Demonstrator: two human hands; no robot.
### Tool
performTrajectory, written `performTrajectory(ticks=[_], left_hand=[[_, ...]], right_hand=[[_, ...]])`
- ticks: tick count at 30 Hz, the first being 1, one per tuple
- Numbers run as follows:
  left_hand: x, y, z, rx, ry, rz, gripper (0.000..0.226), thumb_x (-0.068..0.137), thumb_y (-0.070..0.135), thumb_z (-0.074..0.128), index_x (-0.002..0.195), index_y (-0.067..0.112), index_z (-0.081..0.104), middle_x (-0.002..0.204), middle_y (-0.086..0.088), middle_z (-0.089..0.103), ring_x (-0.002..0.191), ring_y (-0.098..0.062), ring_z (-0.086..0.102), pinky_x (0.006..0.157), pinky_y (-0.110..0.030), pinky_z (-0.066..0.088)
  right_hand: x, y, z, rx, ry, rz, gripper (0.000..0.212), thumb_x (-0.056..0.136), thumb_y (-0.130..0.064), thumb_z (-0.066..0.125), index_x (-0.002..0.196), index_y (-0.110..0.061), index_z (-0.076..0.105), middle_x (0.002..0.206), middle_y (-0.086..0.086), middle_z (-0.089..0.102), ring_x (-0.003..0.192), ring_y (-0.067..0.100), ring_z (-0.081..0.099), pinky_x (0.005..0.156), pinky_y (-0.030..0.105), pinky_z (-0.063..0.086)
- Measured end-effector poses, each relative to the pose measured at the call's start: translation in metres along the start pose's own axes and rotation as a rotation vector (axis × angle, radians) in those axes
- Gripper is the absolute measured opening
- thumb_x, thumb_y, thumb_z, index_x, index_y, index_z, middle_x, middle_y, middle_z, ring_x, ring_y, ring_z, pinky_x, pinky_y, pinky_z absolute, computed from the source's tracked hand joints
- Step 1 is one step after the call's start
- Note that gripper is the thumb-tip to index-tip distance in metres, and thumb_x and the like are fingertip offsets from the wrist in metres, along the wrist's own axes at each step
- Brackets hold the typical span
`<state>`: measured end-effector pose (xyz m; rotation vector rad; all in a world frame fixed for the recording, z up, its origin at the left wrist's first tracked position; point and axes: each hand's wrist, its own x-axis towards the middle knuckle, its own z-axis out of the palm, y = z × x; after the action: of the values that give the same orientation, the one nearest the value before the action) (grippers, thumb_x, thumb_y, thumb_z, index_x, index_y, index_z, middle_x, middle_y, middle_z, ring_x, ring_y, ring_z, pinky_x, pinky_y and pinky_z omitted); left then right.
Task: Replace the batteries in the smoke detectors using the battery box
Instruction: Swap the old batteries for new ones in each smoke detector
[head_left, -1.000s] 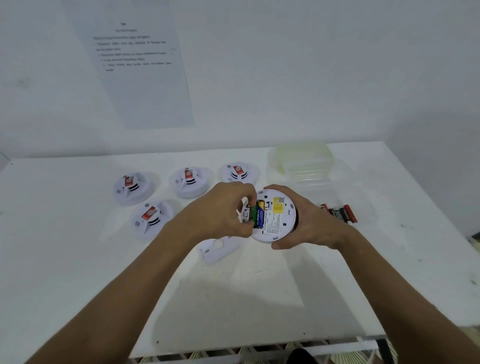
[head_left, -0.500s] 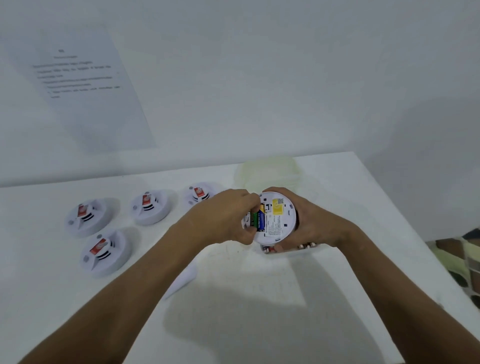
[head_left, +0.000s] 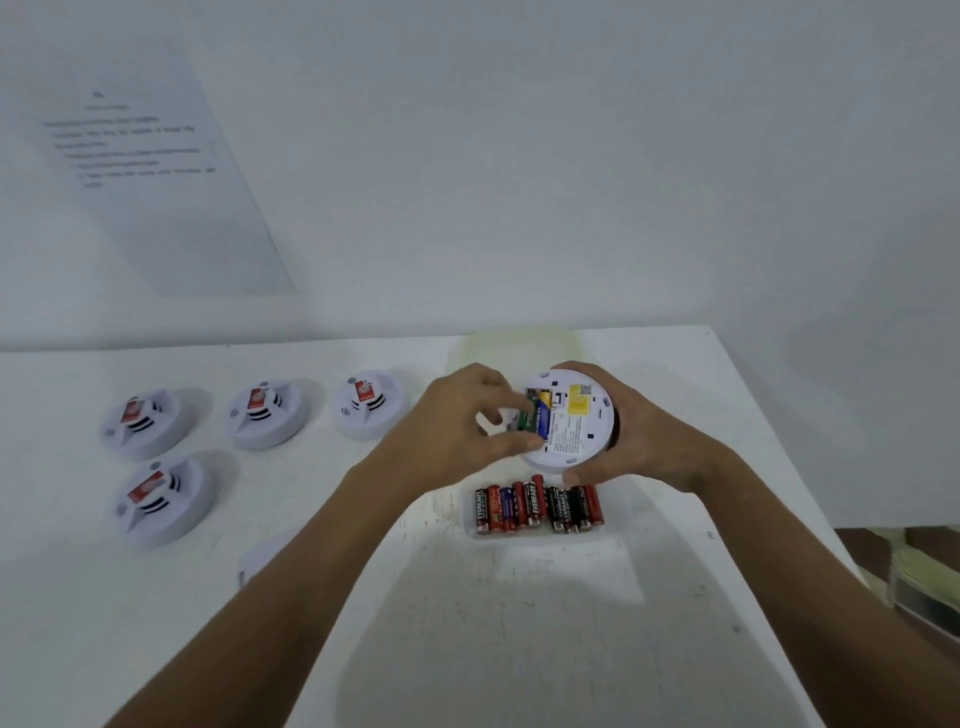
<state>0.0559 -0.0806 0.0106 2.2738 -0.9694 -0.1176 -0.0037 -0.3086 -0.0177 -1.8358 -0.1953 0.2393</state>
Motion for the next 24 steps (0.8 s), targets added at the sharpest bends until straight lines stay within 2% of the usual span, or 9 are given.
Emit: performTrajectory(ticks=[6,8,10,12,14,16,18,21,24], left_hand=[[0.023,0.016,-0.001,0.067,0.064,-0.098,0.021,0.091,0.031,0.063,0.101,0.016,0.074,0.092,0.005,0.068,0.077,-0.009,0.065,0.066,-0.018,0.049],[0.03,0.01,-0.007,-0.049,0.137,-0.184,0.015,0.093,0.024,0.06,0.101,0.019,0.073,0.081,0.01,0.07,0.067,-0.004,0.066,0.061,-0.017,0.054],[0.035,-0.004,-0.014,-0.178,0.21,-0.288,0.014,0.094,0.019,0.06,0.102,0.019,0.07,0.077,0.005,0.072,0.058,0.001,0.065,0.055,-0.014,0.053],[0.04,-0.023,-0.015,-0.197,0.218,-0.356,0.016,0.091,0.018,0.062,0.106,0.015,0.069,0.083,0.002,0.072,0.064,-0.003,0.068,0.058,-0.02,0.055],[0.043,-0.039,-0.011,-0.185,0.169,-0.419,0.019,0.088,0.019,0.067,0.105,0.013,0.068,0.088,0.003,0.072,0.075,-0.012,0.071,0.063,-0.027,0.055],[0.047,-0.049,-0.005,-0.154,0.12,-0.452,0.017,0.084,0.021,0.071,0.1,0.015,0.071,0.086,0.004,0.073,0.079,-0.014,0.071,0.063,-0.025,0.054],[0.054,-0.054,-0.001,-0.064,0.063,-0.436,0.014,0.083,0.028,0.072,0.095,0.02,0.074,0.09,0.008,0.072,0.077,-0.012,0.067,0.062,-0.021,0.049],[0.067,-0.058,-0.001,0.006,-0.058,-0.413,0.013,0.082,0.031,0.073,0.09,0.021,0.077,0.097,0.006,0.069,0.073,-0.018,0.061,0.063,-0.024,0.044],[0.079,-0.059,-0.003,0.049,-0.226,-0.454,0.016,0.082,0.024,0.073,0.096,0.017,0.077,0.107,0.004,0.069,0.094,-0.015,0.062,0.073,-0.023,0.044]], right_hand=[[0.004,0.012,-0.015,-0.009,0.082,-0.016,0.097,0.057,-0.002,0.089,0.138,-0.028,0.043,0.128,-0.005,0.057,0.117,0.011,0.058,0.084,0.029,0.058],[0.004,0.014,-0.02,-0.023,0.085,-0.018,0.096,0.057,-0.003,0.089,0.137,-0.03,0.044,0.127,-0.01,0.058,0.117,0.008,0.058,0.084,0.027,0.057],[0.002,0.017,-0.023,-0.017,0.102,-0.019,0.094,0.059,-0.001,0.089,0.137,-0.031,0.045,0.126,-0.016,0.058,0.118,0.004,0.057,0.084,0.023,0.056],[0.0,0.019,-0.026,0.001,0.137,-0.025,0.093,0.059,-0.002,0.089,0.136,-0.032,0.045,0.125,-0.019,0.058,0.118,0.003,0.057,0.084,0.023,0.056],[-0.001,0.021,-0.03,0.003,0.158,-0.02,0.093,0.058,-0.004,0.089,0.134,-0.034,0.046,0.124,-0.02,0.059,0.118,0.001,0.057,0.085,0.023,0.056],[-0.002,0.023,-0.033,-0.014,0.154,-0.012,0.093,0.059,-0.001,0.09,0.133,-0.035,0.046,0.123,-0.021,0.059,0.116,0.0,0.057,0.085,0.022,0.056],[0.0,0.024,-0.036,-0.02,0.151,-0.008,0.093,0.059,-0.002,0.09,0.132,-0.037,0.046,0.123,-0.021,0.059,0.116,-0.001,0.058,0.085,0.021,0.055],[0.004,0.025,-0.038,-0.015,0.145,0.003,0.093,0.057,-0.008,0.09,0.133,-0.036,0.046,0.123,-0.02,0.059,0.116,0.0,0.058,0.086,0.022,0.056],[0.008,0.026,-0.04,-0.011,0.126,0.009,0.094,0.057,-0.008,0.09,0.136,-0.033,0.045,0.124,-0.019,0.06,0.115,0.001,0.058,0.085,0.022,0.056]])
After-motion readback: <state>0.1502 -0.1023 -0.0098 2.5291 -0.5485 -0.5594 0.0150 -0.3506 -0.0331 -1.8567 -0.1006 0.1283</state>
